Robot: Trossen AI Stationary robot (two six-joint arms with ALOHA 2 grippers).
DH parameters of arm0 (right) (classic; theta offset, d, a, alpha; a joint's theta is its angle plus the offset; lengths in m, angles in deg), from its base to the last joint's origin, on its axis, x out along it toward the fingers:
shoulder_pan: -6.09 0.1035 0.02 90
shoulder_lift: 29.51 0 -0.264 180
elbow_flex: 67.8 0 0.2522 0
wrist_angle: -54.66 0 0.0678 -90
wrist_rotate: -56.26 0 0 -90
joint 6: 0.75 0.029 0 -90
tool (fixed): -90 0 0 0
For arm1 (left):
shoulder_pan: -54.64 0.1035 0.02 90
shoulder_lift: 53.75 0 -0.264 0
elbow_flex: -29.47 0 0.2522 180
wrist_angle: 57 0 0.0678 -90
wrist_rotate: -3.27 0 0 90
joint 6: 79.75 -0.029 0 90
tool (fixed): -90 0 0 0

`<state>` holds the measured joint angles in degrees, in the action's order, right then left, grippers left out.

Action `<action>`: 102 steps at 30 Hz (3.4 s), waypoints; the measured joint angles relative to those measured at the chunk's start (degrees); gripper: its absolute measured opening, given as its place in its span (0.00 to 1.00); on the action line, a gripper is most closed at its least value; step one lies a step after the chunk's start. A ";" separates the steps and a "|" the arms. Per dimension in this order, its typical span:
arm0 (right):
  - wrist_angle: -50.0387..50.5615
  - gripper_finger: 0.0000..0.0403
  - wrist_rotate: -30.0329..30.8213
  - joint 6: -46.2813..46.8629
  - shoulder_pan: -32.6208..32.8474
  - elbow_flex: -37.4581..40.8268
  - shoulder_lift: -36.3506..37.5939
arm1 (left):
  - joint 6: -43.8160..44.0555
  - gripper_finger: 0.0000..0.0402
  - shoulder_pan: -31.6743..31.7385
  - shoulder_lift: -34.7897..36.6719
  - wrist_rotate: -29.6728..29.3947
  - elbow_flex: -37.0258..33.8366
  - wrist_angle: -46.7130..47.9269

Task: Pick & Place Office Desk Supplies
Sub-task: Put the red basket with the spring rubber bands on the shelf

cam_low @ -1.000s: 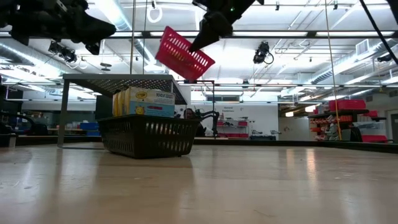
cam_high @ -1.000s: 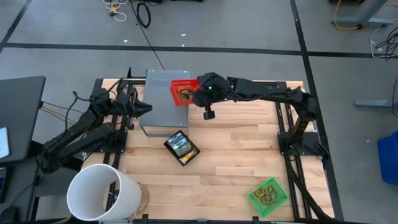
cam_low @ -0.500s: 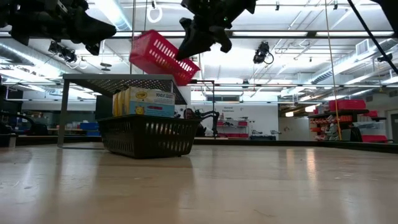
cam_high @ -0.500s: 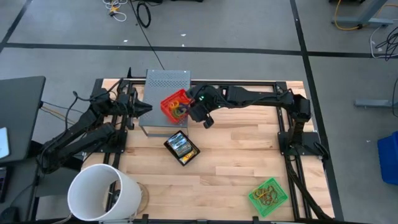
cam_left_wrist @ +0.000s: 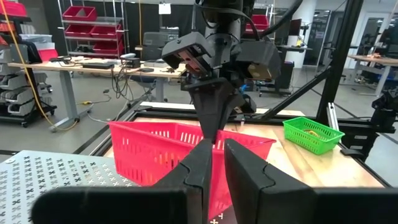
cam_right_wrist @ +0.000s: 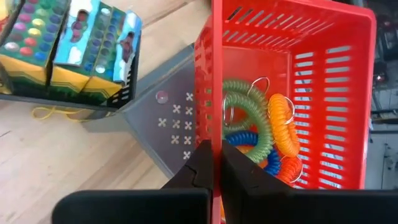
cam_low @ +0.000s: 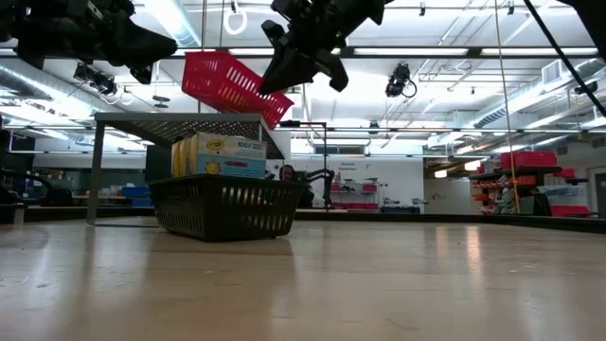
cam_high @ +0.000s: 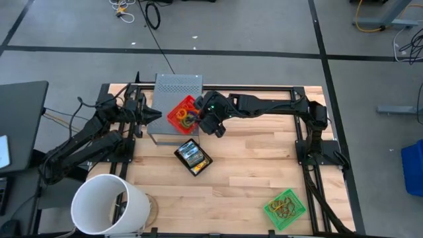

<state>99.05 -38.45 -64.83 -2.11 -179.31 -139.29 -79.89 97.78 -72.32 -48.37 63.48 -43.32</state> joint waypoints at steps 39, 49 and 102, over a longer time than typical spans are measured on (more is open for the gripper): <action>-9.21 0.30 7.08 -1.83 1.60 0.11 -0.04 | -0.76 0.12 0.00 0.04 0.75 0.04 0.50; -10.01 0.39 8.26 -1.03 1.86 0.11 -0.04 | -1.53 0.12 0.00 -0.02 0.71 0.04 2.12; 9.17 0.00 -13.40 13.96 -3.04 0.11 -0.02 | 3.55 0.12 -0.01 0.04 -0.27 0.04 1.86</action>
<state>108.21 -51.85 -50.86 -5.15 -179.20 -139.31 -76.34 97.77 -72.28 -48.64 63.52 -41.46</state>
